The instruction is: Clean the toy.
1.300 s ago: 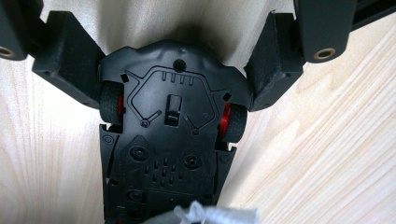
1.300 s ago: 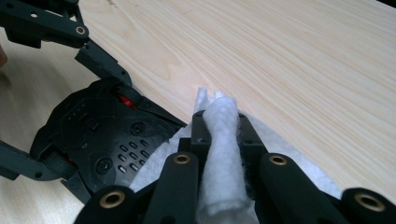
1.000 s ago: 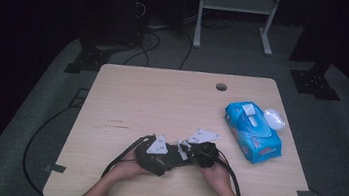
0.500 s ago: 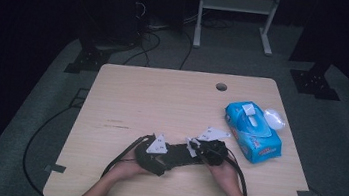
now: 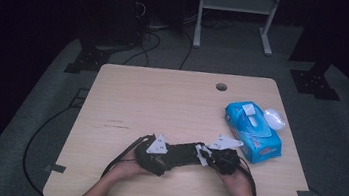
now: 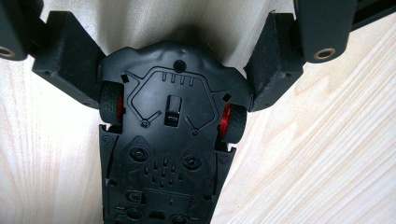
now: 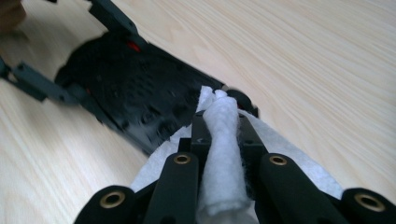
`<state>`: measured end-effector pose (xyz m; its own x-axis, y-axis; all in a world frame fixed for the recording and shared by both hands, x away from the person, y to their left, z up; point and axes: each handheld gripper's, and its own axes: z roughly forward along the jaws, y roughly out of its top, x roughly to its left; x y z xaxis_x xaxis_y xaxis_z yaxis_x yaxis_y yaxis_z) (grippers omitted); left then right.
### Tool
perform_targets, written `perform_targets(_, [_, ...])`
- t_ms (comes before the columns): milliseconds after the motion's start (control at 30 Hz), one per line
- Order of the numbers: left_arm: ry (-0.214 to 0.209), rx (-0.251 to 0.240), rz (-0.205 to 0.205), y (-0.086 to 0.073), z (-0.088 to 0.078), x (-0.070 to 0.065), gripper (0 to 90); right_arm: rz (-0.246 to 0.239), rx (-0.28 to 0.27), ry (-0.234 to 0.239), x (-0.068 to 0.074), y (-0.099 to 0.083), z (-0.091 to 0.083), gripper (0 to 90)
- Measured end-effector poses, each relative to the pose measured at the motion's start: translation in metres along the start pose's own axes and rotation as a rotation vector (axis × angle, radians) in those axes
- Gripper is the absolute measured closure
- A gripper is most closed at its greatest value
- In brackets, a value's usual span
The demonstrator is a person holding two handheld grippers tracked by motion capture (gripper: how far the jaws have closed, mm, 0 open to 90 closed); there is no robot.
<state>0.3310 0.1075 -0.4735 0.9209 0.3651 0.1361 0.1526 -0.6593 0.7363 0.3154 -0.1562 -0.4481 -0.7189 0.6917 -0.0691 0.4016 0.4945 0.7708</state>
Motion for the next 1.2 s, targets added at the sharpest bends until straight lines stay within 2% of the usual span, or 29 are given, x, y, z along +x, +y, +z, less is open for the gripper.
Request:
perform_targets(100, [-0.001, -0.001, 0.003, 0.0, 0.001, 0.0, 24.1, 0.002, -0.001, 0.0, 0.004, -0.006, -0.006, 81.2])
perform_targets(200, [0.0, 0.001, 0.008, 0.0, 0.001, -0.001, 24.1, -0.004, -0.007, 0.04, 0.011, -0.006, -0.006, 81.1])
perform_targets(300, [-0.001, 0.002, 0.007, 0.0, 0.0, -0.001, 24.1, -0.013, -0.008, 0.046, 0.008, -0.006, -0.006, 81.1])
perform_targets(433, [0.003, -0.001, -0.01, 0.0, 0.001, 0.001, 24.1, 0.044, -0.006, 0.01, -0.006, -0.012, -0.01, 81.0])
perform_targets(567, [0.01, 0.004, -0.005, 0.0, 0.0, 0.001, 24.1, 0.054, -0.005, -0.003, -0.007, -0.01, -0.008, 81.1])
perform_targets(667, [0.012, 0.003, -0.001, -0.001, 0.0, 0.001, 24.2, 0.038, -0.013, 0.031, -0.001, -0.008, -0.007, 81.1])
perform_targets(700, [0.01, 0.003, -0.002, -0.001, 0.0, 0.001, 24.1, 0.009, -0.014, 0.026, 0.002, -0.008, -0.006, 81.0])
perform_targets(733, [0.009, 0.003, -0.004, 0.0, 0.0, 0.001, 24.1, 0.004, -0.009, 0.023, 0.001, -0.007, -0.006, 81.0])
perform_targets(833, [0.011, 0.004, 0.001, 0.0, 0.0, 0.001, 24.1, 0.035, -0.009, -0.015, -0.01, -0.004, -0.004, 81.1])
perform_targets(900, [0.008, 0.003, 0.001, 0.0, 0.0, 0.001, 24.1, 0.079, -0.027, -0.024, -0.019, -0.002, 0.0, 81.1])
perform_targets(967, [0.004, -0.003, -0.007, 0.0, 0.0, 0.001, 24.1, 0.103, -0.03, -0.019, -0.023, 0.0, 0.004, 81.1])
perform_targets(1100, [0.009, 0.001, -0.005, -0.001, -0.001, 0.001, 24.1, 0.101, -0.046, -0.007, -0.022, 0.014, 0.015, 81.1])
perform_targets(1200, [0.001, -0.002, -0.016, -0.002, -0.002, 0.003, 24.1, 0.086, -0.032, -0.006, -0.018, 0.018, 0.02, 81.1])
